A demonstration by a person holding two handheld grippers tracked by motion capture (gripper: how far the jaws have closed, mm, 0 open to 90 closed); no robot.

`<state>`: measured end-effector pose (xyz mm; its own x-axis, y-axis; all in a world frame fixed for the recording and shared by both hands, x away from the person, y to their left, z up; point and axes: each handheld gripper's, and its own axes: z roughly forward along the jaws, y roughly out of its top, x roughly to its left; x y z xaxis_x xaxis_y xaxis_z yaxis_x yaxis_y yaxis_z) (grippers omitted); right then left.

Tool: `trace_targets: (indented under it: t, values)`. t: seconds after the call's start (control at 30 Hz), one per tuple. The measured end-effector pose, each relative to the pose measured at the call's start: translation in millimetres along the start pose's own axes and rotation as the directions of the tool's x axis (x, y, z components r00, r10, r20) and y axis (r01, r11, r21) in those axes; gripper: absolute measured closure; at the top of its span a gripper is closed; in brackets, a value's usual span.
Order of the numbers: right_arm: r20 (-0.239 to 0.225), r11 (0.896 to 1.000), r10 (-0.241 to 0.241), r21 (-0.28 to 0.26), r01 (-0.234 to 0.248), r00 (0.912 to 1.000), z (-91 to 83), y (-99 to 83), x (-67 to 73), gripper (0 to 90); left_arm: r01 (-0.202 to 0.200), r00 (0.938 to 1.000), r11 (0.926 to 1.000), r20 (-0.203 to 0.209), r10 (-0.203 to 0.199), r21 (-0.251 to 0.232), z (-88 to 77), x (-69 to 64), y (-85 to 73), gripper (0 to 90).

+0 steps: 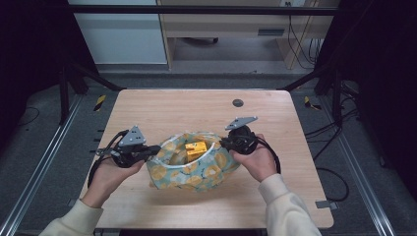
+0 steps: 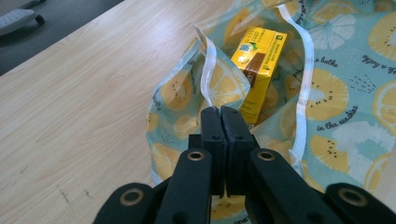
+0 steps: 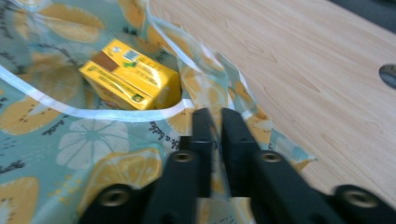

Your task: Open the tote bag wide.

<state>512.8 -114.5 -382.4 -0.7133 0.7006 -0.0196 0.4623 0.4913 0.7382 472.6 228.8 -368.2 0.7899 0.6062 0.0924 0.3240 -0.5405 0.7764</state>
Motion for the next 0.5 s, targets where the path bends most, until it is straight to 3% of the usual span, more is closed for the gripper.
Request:
trace_targets:
  t: [0.2,0.33,0.5]
  values:
    - [-0.003,0.996,-0.042,-0.079,0.042,0.9991,-29.6,-2.1,15.0,90.0,-0.009,0.9999,0.9995,0.012,0.009,-0.031,-15.6,-7.6,-1.4,89.0]
    - [-0.017,0.989,-0.067,-0.134,0.064,0.9976,-55.0,-15.6,30.9,90.0,-0.033,0.999,0.9986,0.028,0.034,-0.04,-21.3,-19.5,-4.5,88.9]
    - [-0.036,0.987,-0.084,-0.143,0.078,0.9958,-67.1,-33.9,44.3,90.0,-0.052,0.9971,0.998,0.053,0.054,-0.035,-17.7,-33.0,-11.5,88.8]
